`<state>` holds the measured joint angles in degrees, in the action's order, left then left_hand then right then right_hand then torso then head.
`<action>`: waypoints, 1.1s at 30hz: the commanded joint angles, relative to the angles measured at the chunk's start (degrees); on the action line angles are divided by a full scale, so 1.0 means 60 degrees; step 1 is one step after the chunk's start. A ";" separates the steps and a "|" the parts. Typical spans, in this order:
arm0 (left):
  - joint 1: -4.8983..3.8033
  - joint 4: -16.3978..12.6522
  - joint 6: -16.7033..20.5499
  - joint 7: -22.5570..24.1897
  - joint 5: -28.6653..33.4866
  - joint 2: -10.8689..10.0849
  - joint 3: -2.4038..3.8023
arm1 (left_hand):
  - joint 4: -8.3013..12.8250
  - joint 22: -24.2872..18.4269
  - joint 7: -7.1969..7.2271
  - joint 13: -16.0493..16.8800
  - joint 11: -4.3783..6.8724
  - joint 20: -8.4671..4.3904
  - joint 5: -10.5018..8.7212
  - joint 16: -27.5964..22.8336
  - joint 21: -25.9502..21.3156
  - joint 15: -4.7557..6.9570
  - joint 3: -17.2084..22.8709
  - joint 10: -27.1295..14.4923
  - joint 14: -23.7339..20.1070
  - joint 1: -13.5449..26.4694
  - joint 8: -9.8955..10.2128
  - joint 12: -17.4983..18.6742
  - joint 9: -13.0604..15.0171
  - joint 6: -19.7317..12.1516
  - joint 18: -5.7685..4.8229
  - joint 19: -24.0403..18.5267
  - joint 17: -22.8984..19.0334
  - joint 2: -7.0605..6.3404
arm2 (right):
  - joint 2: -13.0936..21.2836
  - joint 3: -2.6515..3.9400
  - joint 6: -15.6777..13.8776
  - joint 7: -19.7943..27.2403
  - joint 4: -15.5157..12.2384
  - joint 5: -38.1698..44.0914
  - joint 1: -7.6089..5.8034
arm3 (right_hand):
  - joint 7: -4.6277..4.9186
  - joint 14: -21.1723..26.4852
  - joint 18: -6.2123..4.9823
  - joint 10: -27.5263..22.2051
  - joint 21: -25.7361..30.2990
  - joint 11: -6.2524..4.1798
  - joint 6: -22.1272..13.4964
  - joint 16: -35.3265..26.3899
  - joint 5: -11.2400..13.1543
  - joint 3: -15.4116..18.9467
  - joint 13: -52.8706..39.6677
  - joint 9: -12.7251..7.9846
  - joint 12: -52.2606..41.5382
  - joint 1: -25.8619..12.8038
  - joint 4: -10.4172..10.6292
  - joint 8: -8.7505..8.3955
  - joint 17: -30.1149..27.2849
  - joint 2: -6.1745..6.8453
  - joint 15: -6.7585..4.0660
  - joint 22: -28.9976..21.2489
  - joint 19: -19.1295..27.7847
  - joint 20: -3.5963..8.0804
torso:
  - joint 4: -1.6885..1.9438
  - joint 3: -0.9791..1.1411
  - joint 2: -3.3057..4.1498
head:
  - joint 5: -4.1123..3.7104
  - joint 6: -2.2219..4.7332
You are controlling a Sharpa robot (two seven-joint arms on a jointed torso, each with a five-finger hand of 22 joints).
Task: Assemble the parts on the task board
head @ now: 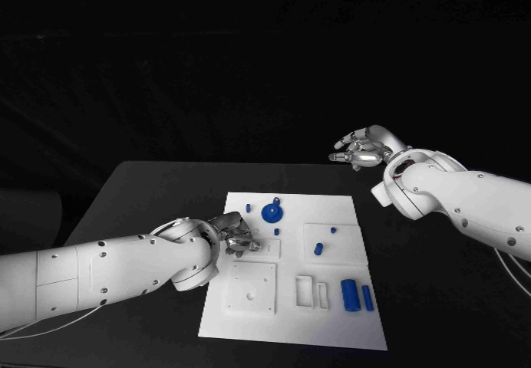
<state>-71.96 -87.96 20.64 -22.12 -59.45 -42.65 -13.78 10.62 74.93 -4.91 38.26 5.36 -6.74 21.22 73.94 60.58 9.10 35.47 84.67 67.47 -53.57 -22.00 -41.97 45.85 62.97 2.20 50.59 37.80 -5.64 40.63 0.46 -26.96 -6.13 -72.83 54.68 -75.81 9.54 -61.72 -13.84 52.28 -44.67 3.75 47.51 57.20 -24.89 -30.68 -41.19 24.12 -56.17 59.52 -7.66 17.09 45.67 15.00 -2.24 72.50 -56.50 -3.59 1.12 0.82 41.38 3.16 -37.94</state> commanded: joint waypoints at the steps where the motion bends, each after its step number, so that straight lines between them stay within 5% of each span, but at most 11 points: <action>1: 0.0023 -0.0062 -0.0314 0.0075 0.0004 0.0066 -0.0005 | 0.0051 0.0068 0.1021 0.0029 0.0226 -0.1379 0.0080 0.0094 0.0066 0.0124 -0.0031 -0.0228 0.0058 -0.0021 -0.0069 -0.0125 0.0369 0.1789 -0.0027 0.0032 -0.0011 0.0149 | -0.0008 0.0003 0.0154 0.0025 0.0005 -0.0033 -0.0007 | 0.0073 0.0074 -0.0193 -0.0080 0.0044 -0.0010 0.0013 0.0075 -0.0124 0.0029 0.0036 0.0013 -0.0080 -0.0029 0.0012 0.0058 -0.0021 -0.0048 -0.0003 0.0025 -0.0073 -0.0009 | 0.0000 0.0003 -0.0002 | 0.0010 -0.0020; 14: 0.0024 -0.0046 -0.0256 0.0069 -0.0025 0.0118 -0.0003 | 0.0164 0.0028 0.1076 0.0070 0.0273 -0.1409 0.0374 0.0426 0.0260 0.0164 -0.0005 -0.0329 0.0033 0.0301 -0.0308 -0.0591 0.0488 0.1805 0.0001 0.0009 -0.0104 0.0497 | -0.0036 0.0003 0.0166 0.0035 0.0033 -0.0037 -0.0006 | 0.0073 0.0088 -0.0193 -0.0106 0.0086 -0.0010 0.0013 0.0120 -0.0458 0.0056 0.0146 0.0013 -0.0164 -0.0019 -0.0013 0.0066 -0.0071 -0.0074 -0.0003 0.0079 -0.0095 -0.0007 | -0.0001 0.0004 -0.0001 | 0.0000 0.0000; 33: 0.0020 0.0133 -0.1022 -0.0166 0.0042 0.0237 0.0005 | 0.0300 -0.0031 0.1055 -0.0056 0.0271 -0.1423 0.0066 0.0478 0.0333 0.0180 0.0108 -0.0439 -0.0044 0.0383 -0.0351 -0.0689 0.0513 0.1674 0.0019 -0.0030 -0.0260 0.0570 | -0.0078 0.0000 0.0211 0.0040 0.0082 -0.0045 -0.0005 | 0.0073 0.0097 -0.0193 -0.0123 0.0112 -0.0010 0.0010 0.0142 -0.0584 0.0058 0.0204 0.0012 -0.0205 0.0007 -0.0044 0.0067 -0.0099 -0.0094 -0.0002 0.0109 -0.0104 -0.0006 | -0.0014 0.0004 0.0005 | -0.0026 -0.0027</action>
<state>-72.21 -86.89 18.06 -22.92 -59.69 -41.79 -13.50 12.08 74.83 -4.91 37.98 5.12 -6.75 21.90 76.55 62.35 9.26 35.98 84.43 67.32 -50.97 -23.75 -45.88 48.93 62.97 2.20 50.60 36.28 -3.00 40.24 0.45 -26.52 -6.17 -72.34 54.37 -75.80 9.55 -61.69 -14.10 51.91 -44.37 3.79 47.69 57.80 -28.01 -30.53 -40.06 24.12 -57.01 59.52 -7.83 17.29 45.13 15.00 -2.25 73.05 -56.70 -3.79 1.06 0.83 41.40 3.04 -38.01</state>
